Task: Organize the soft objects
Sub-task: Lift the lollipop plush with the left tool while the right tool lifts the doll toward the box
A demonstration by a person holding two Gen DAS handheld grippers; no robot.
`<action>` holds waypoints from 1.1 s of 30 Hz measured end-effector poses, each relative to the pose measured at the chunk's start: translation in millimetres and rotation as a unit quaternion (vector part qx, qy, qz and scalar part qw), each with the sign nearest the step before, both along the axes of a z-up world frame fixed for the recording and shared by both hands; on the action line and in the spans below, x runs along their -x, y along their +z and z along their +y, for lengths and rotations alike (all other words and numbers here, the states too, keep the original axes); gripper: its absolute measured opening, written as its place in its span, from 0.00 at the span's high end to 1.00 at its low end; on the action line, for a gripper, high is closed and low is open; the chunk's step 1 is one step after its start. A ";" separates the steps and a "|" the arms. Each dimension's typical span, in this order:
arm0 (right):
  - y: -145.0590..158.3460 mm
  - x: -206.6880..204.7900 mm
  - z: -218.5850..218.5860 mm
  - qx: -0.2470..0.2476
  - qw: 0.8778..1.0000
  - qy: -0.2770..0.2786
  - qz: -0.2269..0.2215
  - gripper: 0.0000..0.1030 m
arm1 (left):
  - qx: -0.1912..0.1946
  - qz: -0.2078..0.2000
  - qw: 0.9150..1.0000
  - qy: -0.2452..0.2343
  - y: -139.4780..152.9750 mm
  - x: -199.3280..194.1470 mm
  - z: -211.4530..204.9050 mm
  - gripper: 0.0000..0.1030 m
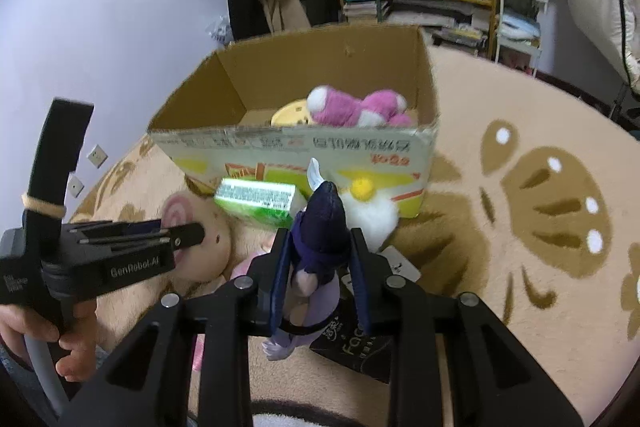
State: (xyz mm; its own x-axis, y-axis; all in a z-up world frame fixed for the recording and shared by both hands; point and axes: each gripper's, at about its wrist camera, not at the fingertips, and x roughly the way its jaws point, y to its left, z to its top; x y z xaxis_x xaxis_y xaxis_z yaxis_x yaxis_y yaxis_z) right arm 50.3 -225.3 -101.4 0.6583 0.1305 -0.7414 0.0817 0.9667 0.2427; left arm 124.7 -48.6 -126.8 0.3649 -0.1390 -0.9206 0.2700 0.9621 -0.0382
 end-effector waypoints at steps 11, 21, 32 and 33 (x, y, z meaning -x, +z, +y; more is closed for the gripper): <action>48.0 27.0 -4.4 0.048 0.993 -0.031 -0.102 0.71 | -0.003 -0.064 0.998 -0.005 42.3 25.9 4.0 0.68; 86.8 35.9 -5.7 0.076 0.980 -0.049 -0.177 0.71 | -0.004 -0.178 0.983 0.031 93.3 45.9 19.9 0.69; 104.2 21.2 -11.4 0.086 0.972 -0.055 -0.214 0.71 | 0.012 -0.294 0.955 0.032 139.5 52.6 21.8 0.69; 104.6 19.4 -11.5 0.086 0.971 -0.055 -0.214 0.71 | 0.012 -0.303 0.953 0.030 141.9 52.5 20.6 0.69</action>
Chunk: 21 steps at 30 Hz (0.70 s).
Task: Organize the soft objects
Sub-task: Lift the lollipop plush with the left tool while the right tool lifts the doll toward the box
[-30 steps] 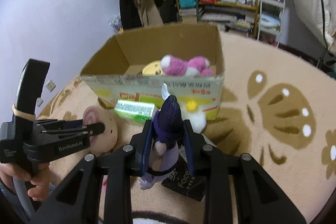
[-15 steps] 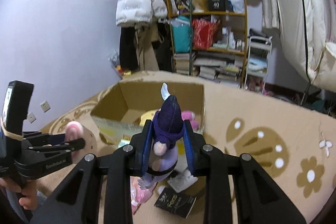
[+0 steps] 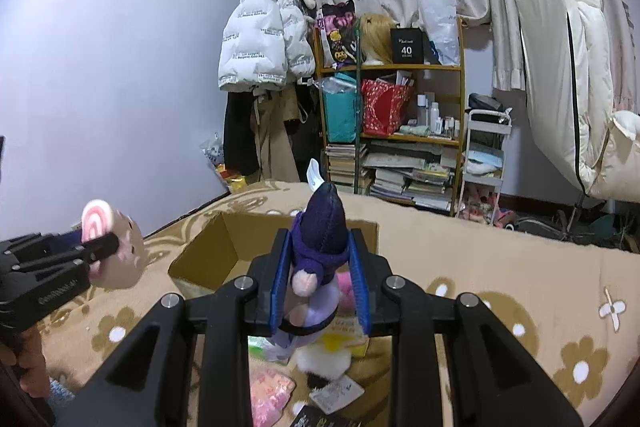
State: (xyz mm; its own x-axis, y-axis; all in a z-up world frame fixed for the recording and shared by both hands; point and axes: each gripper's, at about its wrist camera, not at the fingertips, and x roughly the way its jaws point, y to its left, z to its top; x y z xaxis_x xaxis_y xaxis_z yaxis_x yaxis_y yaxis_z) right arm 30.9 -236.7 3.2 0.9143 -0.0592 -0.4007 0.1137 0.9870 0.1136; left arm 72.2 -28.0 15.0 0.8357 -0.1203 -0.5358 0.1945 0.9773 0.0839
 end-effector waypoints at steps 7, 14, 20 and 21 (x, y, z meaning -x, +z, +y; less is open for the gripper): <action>8.3 -12.4 -2.8 -0.003 1.000 0.011 -0.016 0.71 | 0.005 -0.022 0.999 -0.025 7.0 -12.7 -14.5 0.69; 12.0 -24.3 -4.4 0.008 0.999 0.011 -0.030 0.71 | 0.004 -0.019 0.999 -0.047 16.1 -34.7 -33.9 0.69; 13.0 -37.8 -6.7 0.024 0.999 0.010 -0.034 0.71 | -0.004 -0.022 0.999 -0.044 19.0 -51.9 -41.1 0.69; 13.0 -40.0 -7.2 0.025 0.999 0.011 -0.035 0.71 | -0.004 -0.020 0.999 -0.043 18.4 -53.5 -40.7 0.69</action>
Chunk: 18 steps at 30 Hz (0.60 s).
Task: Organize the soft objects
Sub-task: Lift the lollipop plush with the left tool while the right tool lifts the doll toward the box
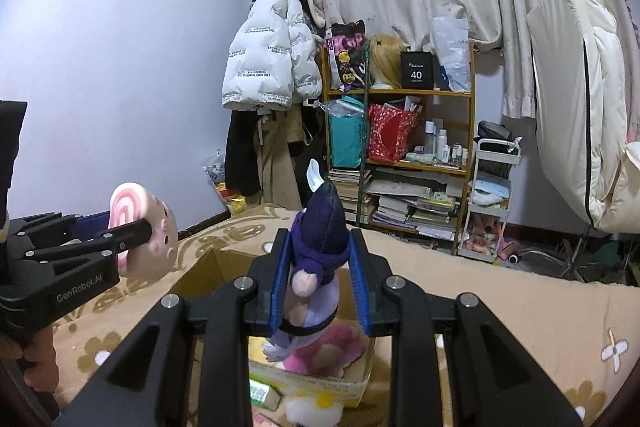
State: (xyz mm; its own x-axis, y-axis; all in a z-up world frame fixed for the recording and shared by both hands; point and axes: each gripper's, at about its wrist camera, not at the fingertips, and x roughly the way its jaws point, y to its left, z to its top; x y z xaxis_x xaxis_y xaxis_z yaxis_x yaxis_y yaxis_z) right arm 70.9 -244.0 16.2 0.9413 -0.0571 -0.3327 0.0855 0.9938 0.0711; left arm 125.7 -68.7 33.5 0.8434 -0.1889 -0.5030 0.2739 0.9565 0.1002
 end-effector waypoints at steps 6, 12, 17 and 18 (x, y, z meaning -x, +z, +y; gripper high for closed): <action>-5.9 -15.9 2.8 0.014 1.000 0.014 0.006 0.71 | -0.006 0.004 1.000 0.009 -8.3 -8.9 0.0 0.69; -28.0 -31.8 2.8 0.002 0.999 0.027 0.031 0.71 | -0.007 0.010 1.000 -0.011 -23.4 -15.6 -8.4 0.68; -43.3 -39.3 -5.6 -0.033 0.997 0.041 0.048 0.71 | -0.010 0.026 0.999 -0.026 -39.0 -22.7 -16.1 0.68; -45.5 -39.5 -7.7 -0.043 0.997 0.044 0.049 0.71 | -0.008 0.029 0.999 -0.027 -41.5 -23.8 -16.5 0.68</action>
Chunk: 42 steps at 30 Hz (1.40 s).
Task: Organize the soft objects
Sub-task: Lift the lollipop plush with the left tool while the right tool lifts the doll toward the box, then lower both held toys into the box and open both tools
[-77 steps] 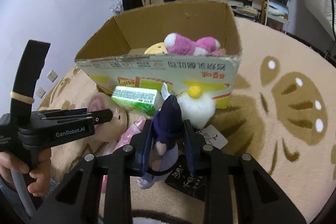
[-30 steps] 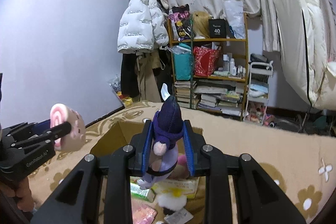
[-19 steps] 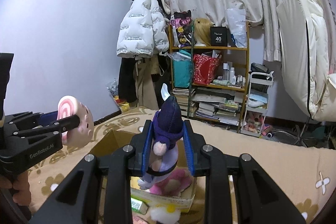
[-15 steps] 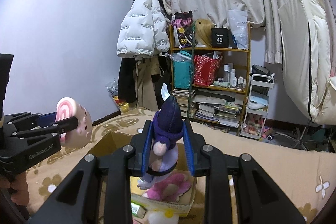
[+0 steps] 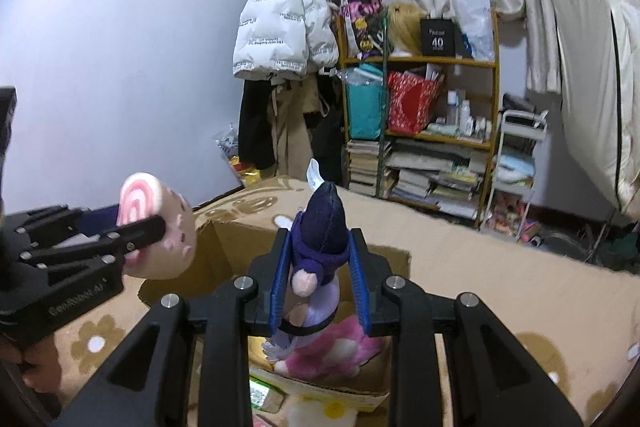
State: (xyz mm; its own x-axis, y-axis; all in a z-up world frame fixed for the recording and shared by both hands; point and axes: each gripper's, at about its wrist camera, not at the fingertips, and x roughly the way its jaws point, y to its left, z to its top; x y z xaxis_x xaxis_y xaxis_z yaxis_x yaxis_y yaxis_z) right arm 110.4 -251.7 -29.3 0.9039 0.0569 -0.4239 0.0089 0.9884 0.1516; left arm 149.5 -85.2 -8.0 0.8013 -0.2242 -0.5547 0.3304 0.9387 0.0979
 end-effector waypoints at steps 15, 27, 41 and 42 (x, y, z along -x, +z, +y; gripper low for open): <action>-21.0 -7.6 -7.3 -0.046 0.999 0.012 0.025 0.67 | -0.006 0.064 0.998 -0.017 -30.1 -12.9 -8.2 0.60; -20.2 -1.8 -5.5 -0.038 0.999 0.009 0.036 0.56 | -0.043 0.051 0.998 0.020 -35.1 -13.1 -5.9 0.45; -20.5 -3.7 -0.1 -0.062 0.997 0.034 0.029 0.53 | -0.042 0.040 0.997 0.049 -24.9 -8.9 10.6 0.24; -21.0 -4.2 0.3 -0.064 0.997 0.037 0.028 0.53 | -0.040 0.041 0.997 0.051 -24.5 -8.3 13.1 0.24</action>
